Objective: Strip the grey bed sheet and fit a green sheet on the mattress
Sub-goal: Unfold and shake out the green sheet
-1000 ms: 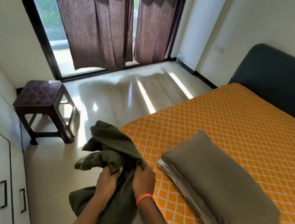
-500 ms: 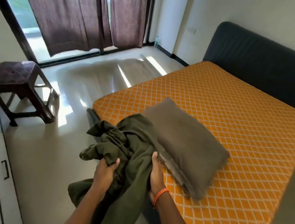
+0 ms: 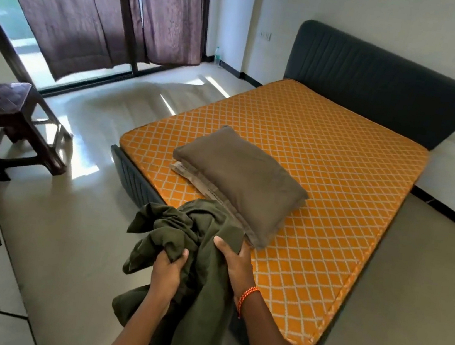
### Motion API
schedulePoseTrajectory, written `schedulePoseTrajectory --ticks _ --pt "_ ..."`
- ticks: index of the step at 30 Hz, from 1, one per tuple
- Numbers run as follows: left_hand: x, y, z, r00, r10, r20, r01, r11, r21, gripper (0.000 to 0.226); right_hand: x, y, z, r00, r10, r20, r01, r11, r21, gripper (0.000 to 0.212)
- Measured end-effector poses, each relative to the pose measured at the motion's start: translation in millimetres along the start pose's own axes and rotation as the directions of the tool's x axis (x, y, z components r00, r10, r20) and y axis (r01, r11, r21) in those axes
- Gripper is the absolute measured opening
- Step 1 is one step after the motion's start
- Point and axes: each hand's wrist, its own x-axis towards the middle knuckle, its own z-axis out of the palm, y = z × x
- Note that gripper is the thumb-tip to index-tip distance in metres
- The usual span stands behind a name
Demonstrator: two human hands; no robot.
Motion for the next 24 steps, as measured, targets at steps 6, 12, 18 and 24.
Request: schedulePoseTrajectory --ticks 6,12,18,24 --pt "-44.0 -26.6 62.7 0.997 -0.035 0.069 0.036 0.999 -0.017 0.021 -24.3 5.1 -63.0 0.992 -0.121 -0.019 0.109 0.940 -0.322 0.074" --pt "-78.8 -34.0 151.3 0.998 -0.024 0.062 0.025 1.000 -0.015 0.016 -23.6 -5.8 -159.1 0.980 -0.197 -0.026 0.161 0.867 -0.472 0.090" --pt "-119.1 -47.6 271.8 0.998 0.043 0.046 -0.040 0.997 -0.070 0.023 -27.1 -28.3 -291.9 0.917 -0.368 -0.152 0.211 0.773 -0.598 0.109" --pt "-172.7 -50.8 424.8 0.998 0.063 -0.019 -0.065 0.987 -0.148 0.014 -26.6 -48.4 -436.5 0.854 -0.519 -0.020 0.321 0.557 -0.766 0.047"
